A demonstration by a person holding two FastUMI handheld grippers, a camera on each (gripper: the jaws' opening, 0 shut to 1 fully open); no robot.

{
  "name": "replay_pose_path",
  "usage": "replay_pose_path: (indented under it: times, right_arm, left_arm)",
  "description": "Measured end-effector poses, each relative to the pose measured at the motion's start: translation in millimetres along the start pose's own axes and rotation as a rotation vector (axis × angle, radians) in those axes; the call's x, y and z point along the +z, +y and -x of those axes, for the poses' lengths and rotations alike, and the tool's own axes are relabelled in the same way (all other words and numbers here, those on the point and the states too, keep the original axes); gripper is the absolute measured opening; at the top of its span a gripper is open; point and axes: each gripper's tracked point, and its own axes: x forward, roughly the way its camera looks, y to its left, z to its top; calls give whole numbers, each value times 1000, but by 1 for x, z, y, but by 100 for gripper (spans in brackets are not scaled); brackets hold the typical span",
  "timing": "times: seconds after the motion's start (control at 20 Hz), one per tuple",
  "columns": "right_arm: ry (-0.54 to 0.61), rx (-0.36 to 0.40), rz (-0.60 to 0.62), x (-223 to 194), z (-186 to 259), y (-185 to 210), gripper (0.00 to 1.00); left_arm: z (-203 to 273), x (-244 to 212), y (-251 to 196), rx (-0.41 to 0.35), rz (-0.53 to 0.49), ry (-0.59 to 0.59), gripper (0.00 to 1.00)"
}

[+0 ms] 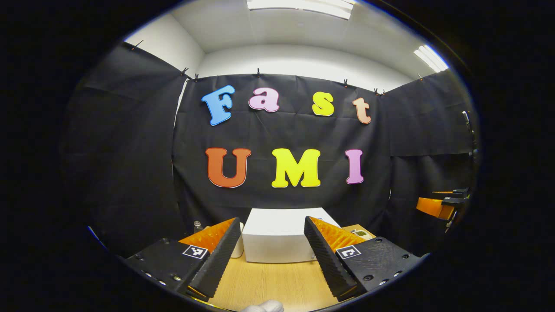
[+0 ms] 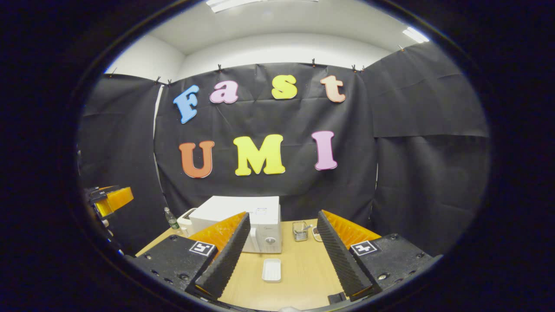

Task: Open the microwave oven with the left hand, put the food in, and close the microwave oven.

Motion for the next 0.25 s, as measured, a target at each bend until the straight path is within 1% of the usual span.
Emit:
replay_pose_path:
  times: [0.1, 0.15, 0.25]
  right_arm:
    - [0, 3, 3, 2, 3, 1, 98]
    - [-3, 4, 2, 4, 5, 2, 100]
    - [-9, 6, 8, 7, 8, 4, 99]
  left_arm:
    - [2, 1, 0, 3, 6, -7, 92]
    - [3, 4, 3, 9, 3, -16, 92]
    - [6, 5, 7, 19, -12, -21, 92]
